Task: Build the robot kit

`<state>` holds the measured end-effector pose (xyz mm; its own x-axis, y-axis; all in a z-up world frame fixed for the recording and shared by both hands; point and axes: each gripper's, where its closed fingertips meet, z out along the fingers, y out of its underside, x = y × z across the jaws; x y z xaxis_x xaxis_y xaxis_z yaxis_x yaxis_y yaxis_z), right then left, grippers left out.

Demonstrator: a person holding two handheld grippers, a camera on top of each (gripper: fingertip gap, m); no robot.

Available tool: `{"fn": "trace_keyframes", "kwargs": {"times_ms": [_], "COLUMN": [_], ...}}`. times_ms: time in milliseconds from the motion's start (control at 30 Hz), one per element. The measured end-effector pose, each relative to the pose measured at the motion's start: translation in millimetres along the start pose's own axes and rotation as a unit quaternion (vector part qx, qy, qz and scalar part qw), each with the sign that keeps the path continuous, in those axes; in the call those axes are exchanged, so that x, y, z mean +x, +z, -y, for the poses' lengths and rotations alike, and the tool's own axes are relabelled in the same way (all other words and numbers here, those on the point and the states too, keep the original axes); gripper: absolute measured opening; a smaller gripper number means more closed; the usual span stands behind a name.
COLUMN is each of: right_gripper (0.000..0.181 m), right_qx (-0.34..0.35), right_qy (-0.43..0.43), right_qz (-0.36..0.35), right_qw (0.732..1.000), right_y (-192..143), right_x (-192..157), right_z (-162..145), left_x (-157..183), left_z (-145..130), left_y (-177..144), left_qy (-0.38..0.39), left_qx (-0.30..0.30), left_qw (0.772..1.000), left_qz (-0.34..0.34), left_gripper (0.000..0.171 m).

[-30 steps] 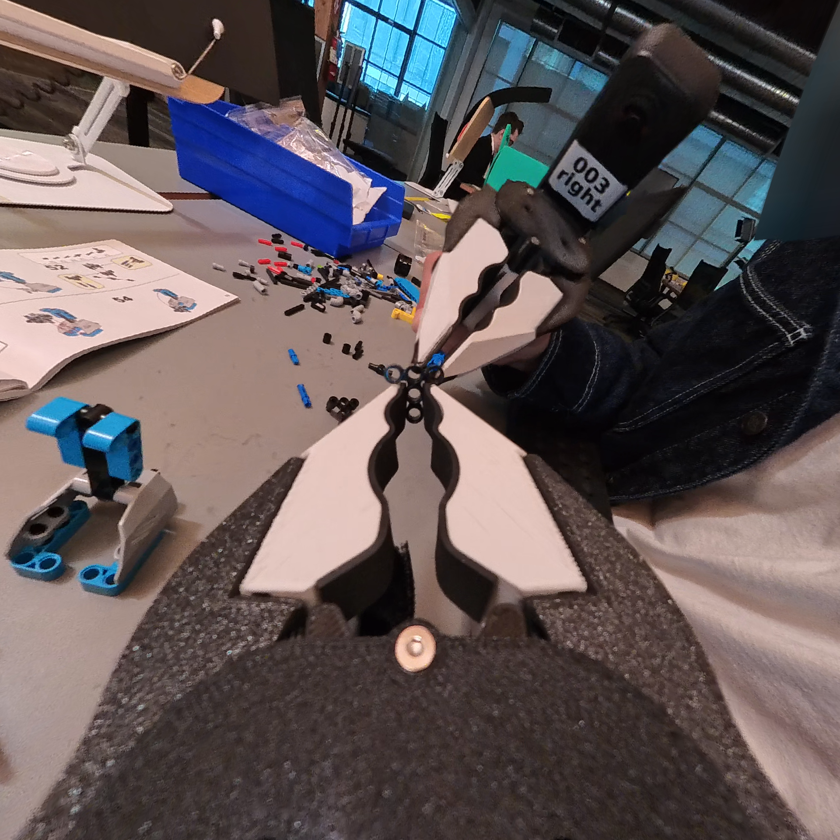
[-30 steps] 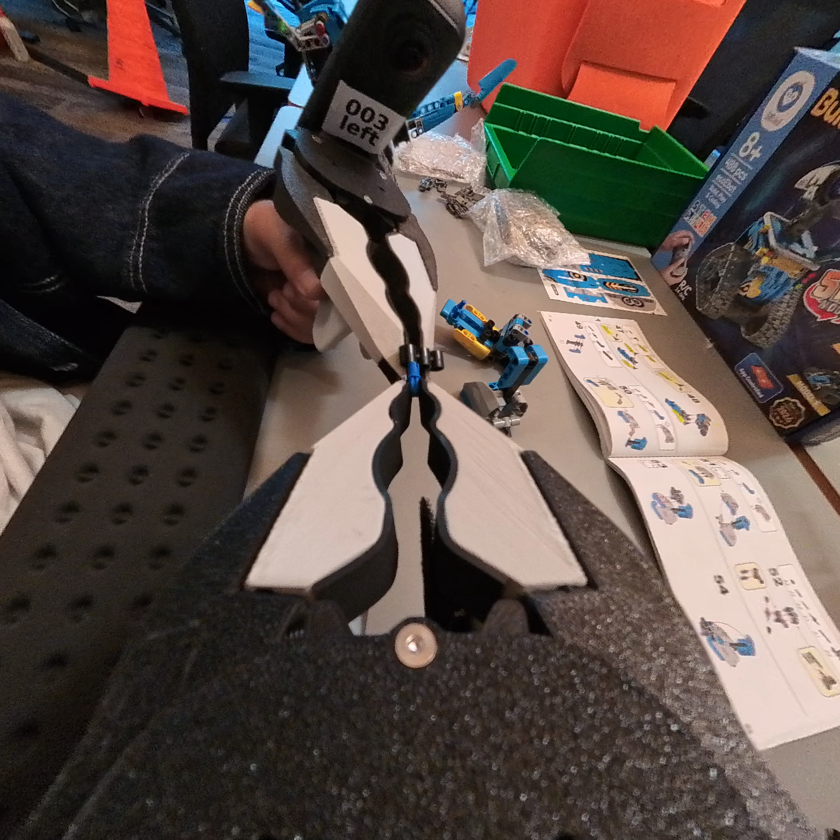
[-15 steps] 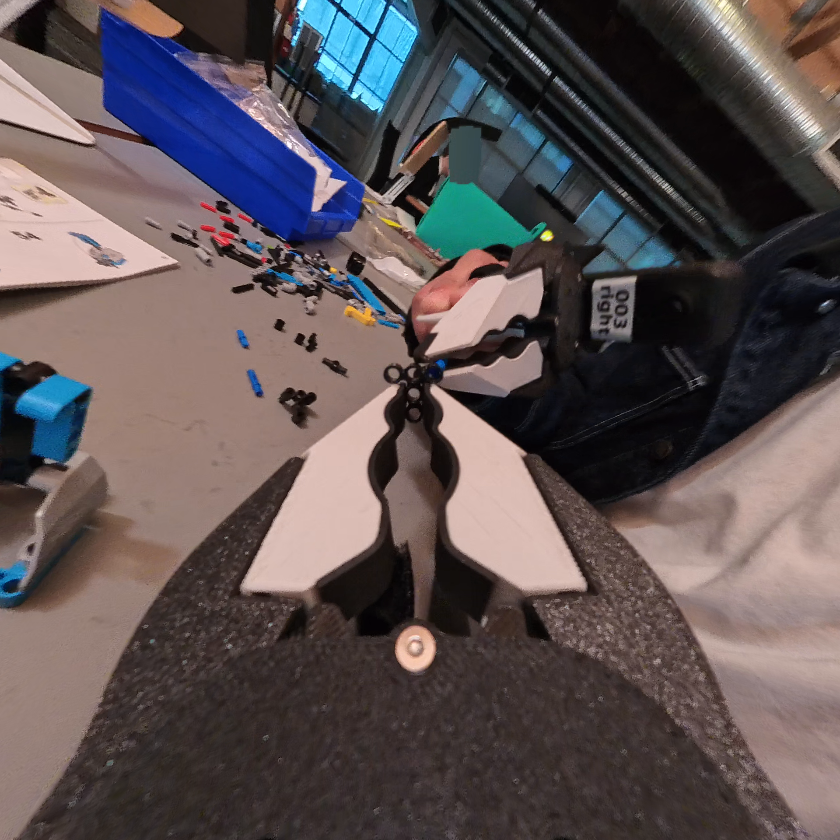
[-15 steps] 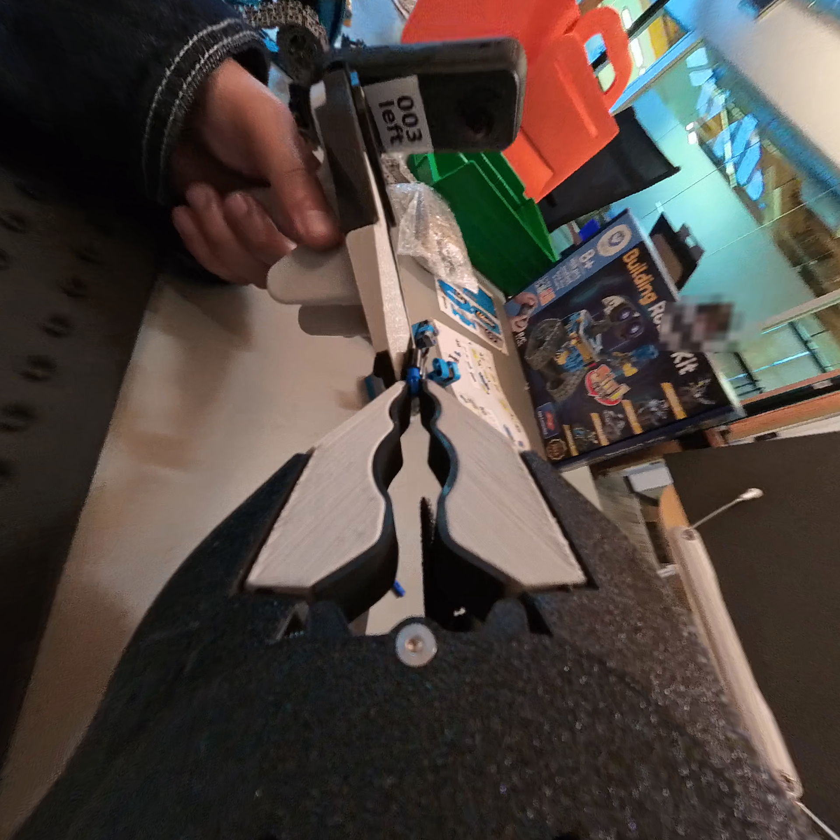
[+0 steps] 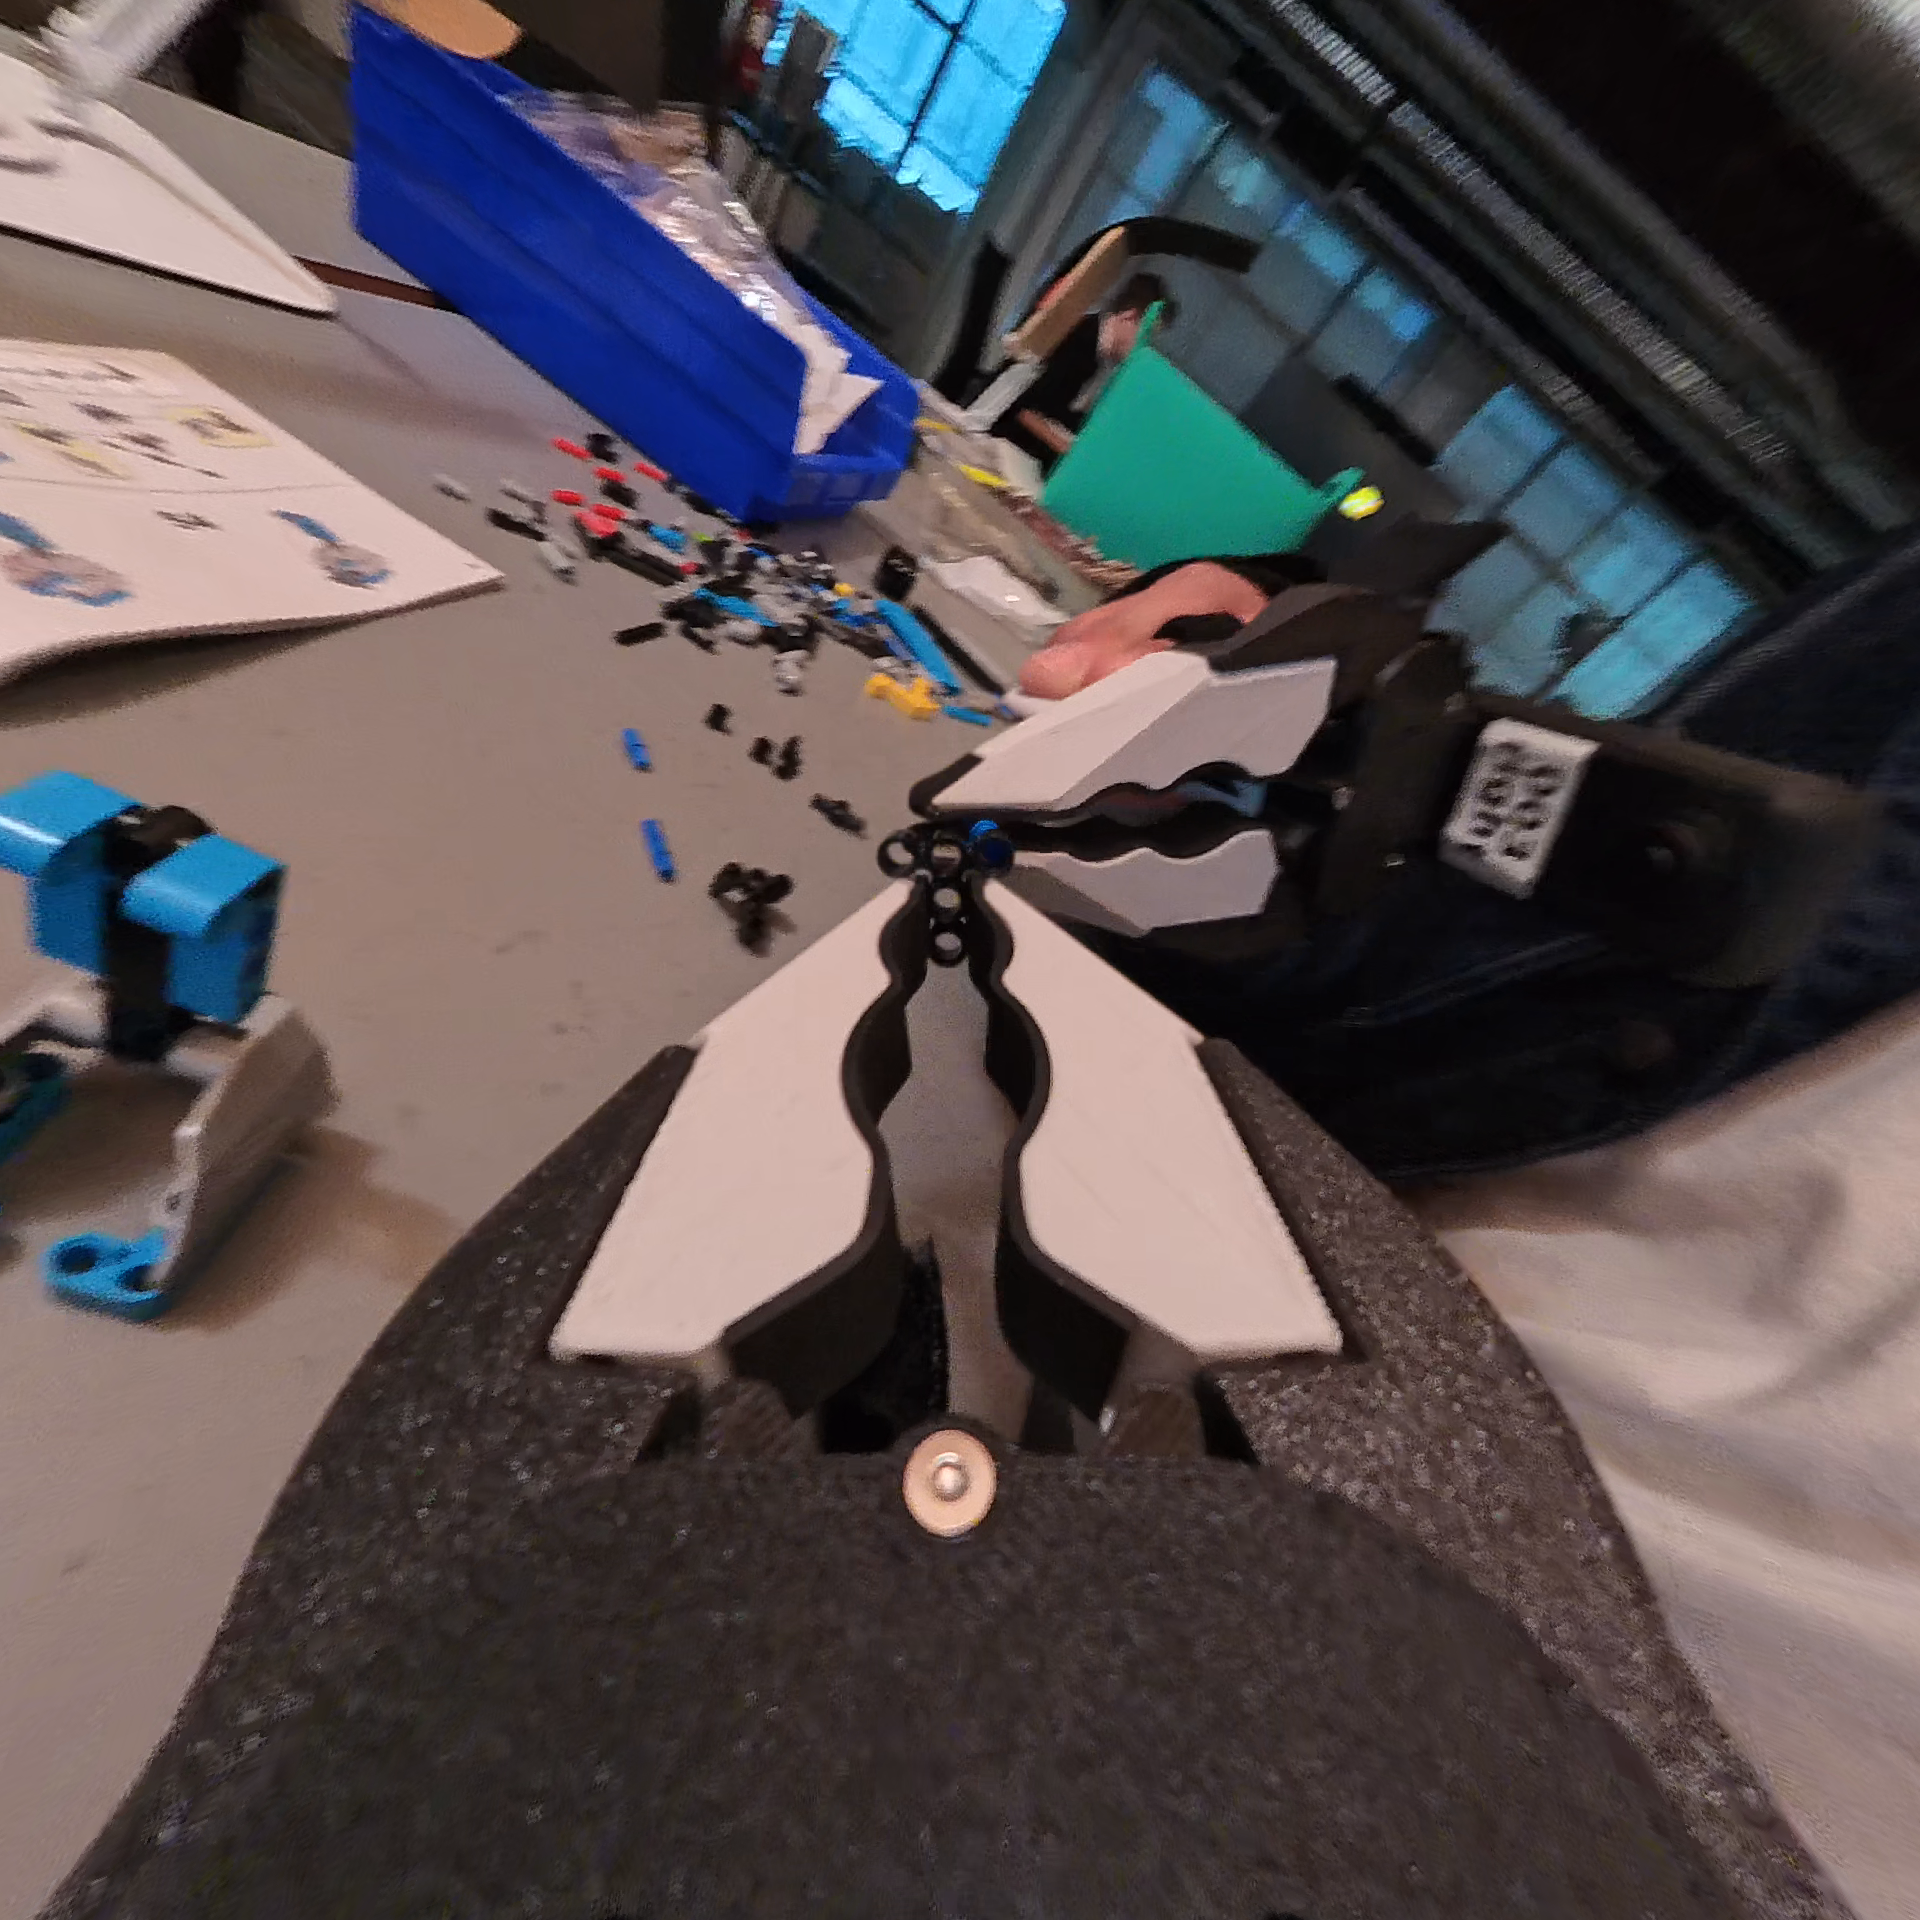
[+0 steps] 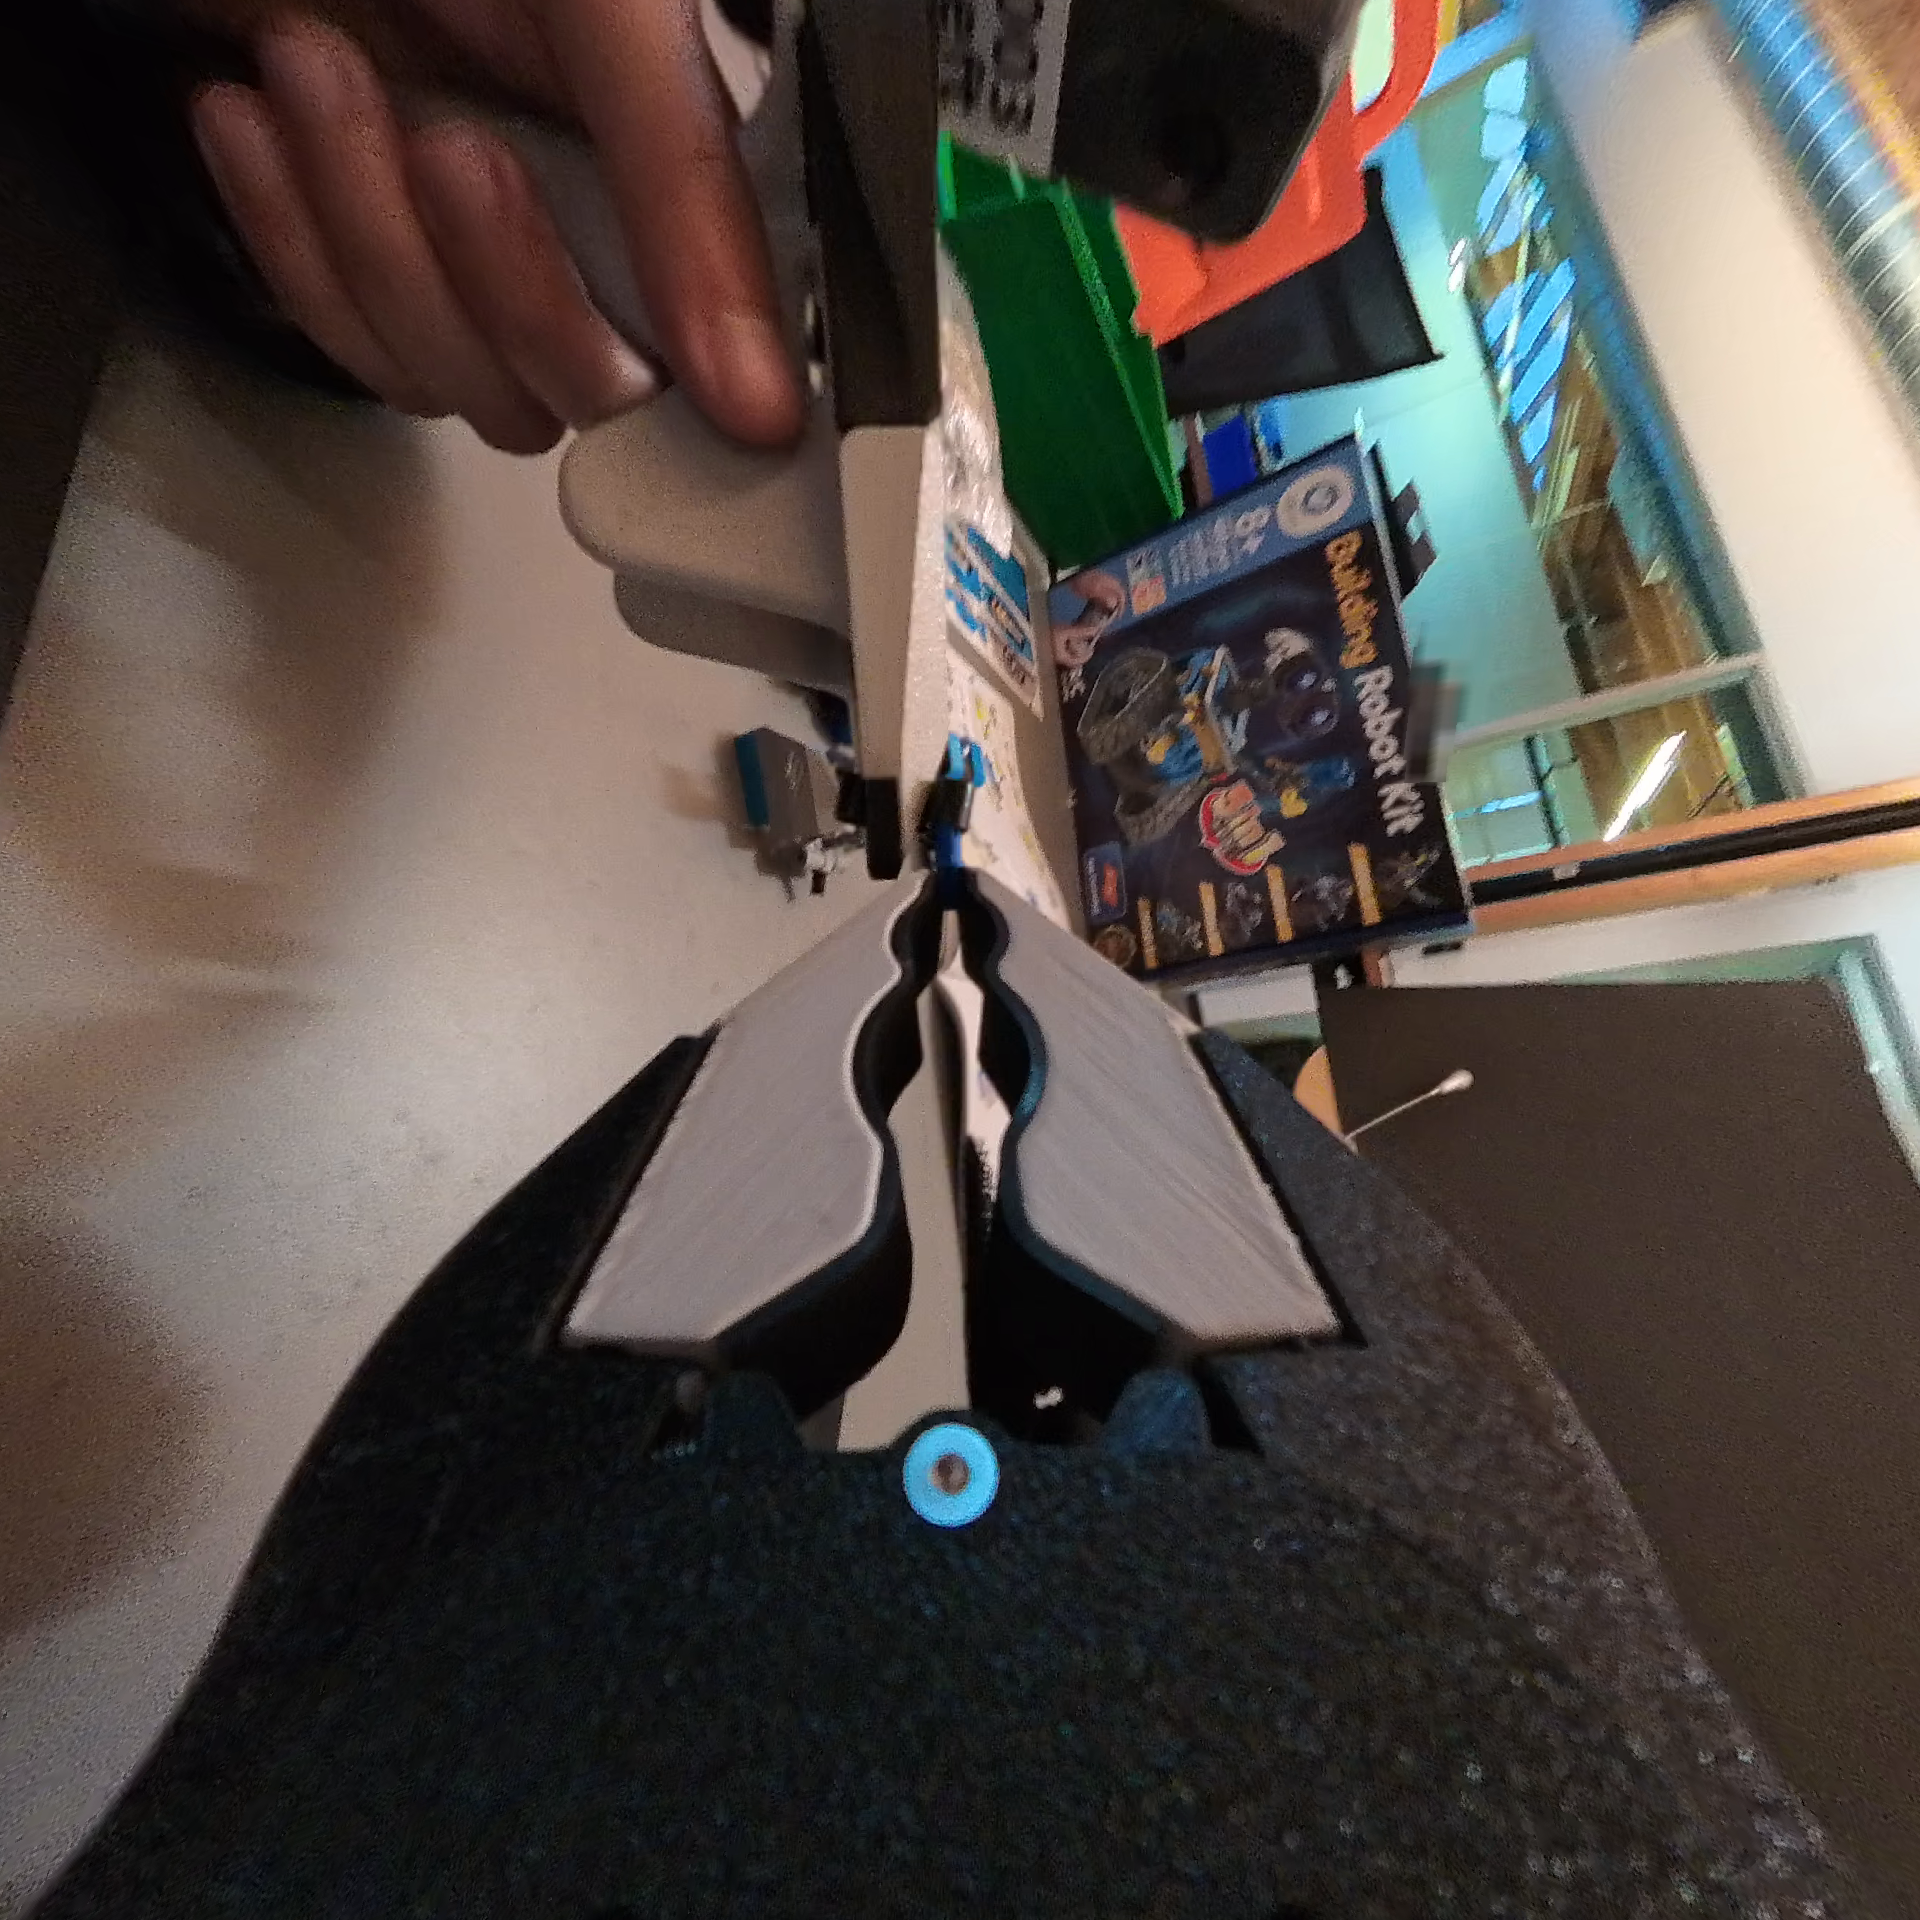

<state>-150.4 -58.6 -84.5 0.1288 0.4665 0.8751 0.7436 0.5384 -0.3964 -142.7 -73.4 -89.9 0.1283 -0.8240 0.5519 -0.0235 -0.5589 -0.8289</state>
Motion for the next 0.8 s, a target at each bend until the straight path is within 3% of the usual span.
{"fn": "trace_keyframes", "kwargs": {"times_ms": [67, 400, 667, 800], "right_gripper": [0.002, 0.000, 0.001, 0.004], "right_qx": [-0.018, -0.047, -0.058, -0.034], "right_qy": [0.010, 0.060, 0.052, 0.125], "right_qz": [0.007, 0.014, 0.013, 0.034], "right_qw": [1.000, 0.997, 0.997, 0.991], "right_y": [3.4, 9.3, 12.2, 15.1], "right_x": [-2.5, -5.1, -8.4, -7.9], "right_z": [-5.6, -12.9, -16.3, -18.6], "left_x": [-6.8, -19.7, -23.6, -26.2], "left_z": [-1.5, -0.3, -4.6, -1.5], "left_y": [1.2, 2.9, 5.1, 2.4], "left_qy": [0.035, 0.075, 0.086, 0.111], "left_qx": [-0.006, -0.003, -0.017, -0.015], "left_qw": [0.998, 0.990, 0.987, 0.982], "left_qz": [0.043, 0.118, 0.134, 0.151], "left_gripper": [0.006, 0.006, 0.006, 0.006]}}
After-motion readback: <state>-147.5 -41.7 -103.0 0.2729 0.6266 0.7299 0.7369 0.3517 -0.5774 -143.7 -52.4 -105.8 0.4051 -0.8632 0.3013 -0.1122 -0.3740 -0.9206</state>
